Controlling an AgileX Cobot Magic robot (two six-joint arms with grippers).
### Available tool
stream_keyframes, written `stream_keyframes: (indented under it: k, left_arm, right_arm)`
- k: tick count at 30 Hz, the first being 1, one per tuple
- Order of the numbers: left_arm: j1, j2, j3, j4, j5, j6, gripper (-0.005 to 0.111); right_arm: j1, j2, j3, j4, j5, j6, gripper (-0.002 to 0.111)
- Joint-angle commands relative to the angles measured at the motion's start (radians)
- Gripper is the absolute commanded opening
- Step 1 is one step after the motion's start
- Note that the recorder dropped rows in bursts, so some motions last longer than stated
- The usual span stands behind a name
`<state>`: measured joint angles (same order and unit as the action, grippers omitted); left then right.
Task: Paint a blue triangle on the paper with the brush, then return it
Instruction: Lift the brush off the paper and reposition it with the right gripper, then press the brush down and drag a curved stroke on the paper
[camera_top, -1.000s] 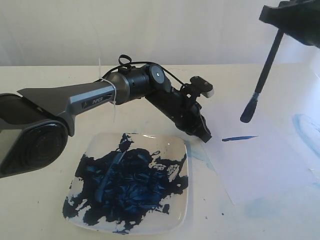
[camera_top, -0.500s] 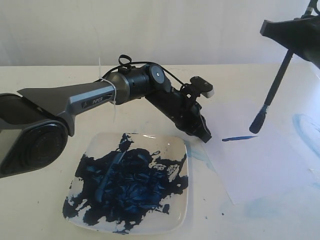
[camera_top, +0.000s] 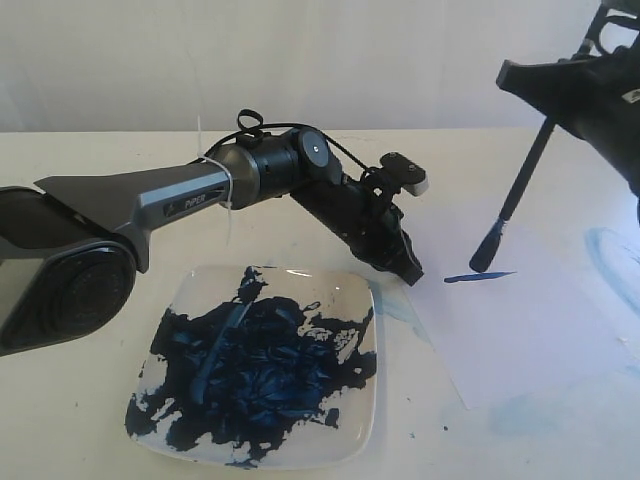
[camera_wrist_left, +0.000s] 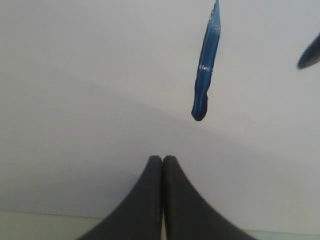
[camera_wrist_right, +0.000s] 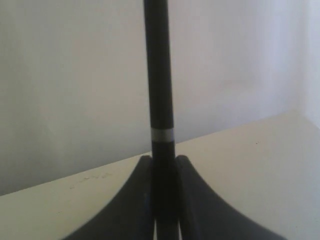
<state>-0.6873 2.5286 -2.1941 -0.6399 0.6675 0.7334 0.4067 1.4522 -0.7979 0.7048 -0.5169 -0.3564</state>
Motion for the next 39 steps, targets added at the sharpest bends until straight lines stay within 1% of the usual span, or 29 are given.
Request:
stream_keyframes:
  k: [1,4,16,29,32,35,39]
  left_arm:
    - [-0.002,0.009,0.006,0.014,0.059,-0.003,0.000]
    - [-0.002,0.009,0.006,0.014,0.059,-0.003,0.000]
    - [-0.002,0.009,0.006,0.014,0.059,-0.003,0.000]
    - [-0.002,0.009,0.006,0.014,0.059,-0.003,0.000]
    - [-0.002,0.009,0.006,0.014,0.061,-0.002,0.000]
    - [-0.002,0.009,0.006,0.014,0.061,-0.002,0.000]
    - [-0.002,0.009,0.006,0.014,0.061,-0.002,0.000]
  right_arm:
    - [0.001,0.035,0.002,-0.173,-0.055,0.169,0.000]
    - [0.001,0.052,0.002,-0.212,-0.072,0.205,0.000]
    - [0.001,0.117,0.002,-0.212,-0.075,0.231,0.000]
    - [0.001,0.146,0.002,-0.219,-0.118,0.234,0.000]
    - [0.001,0.146,0.002,-0.249,-0.119,0.277,0.000]
    - [0.001,0.146,0.002,-0.343,-0.133,0.316,0.000]
    - [0.001,0.146,0.002,-0.340,-0.135,0.316,0.000]
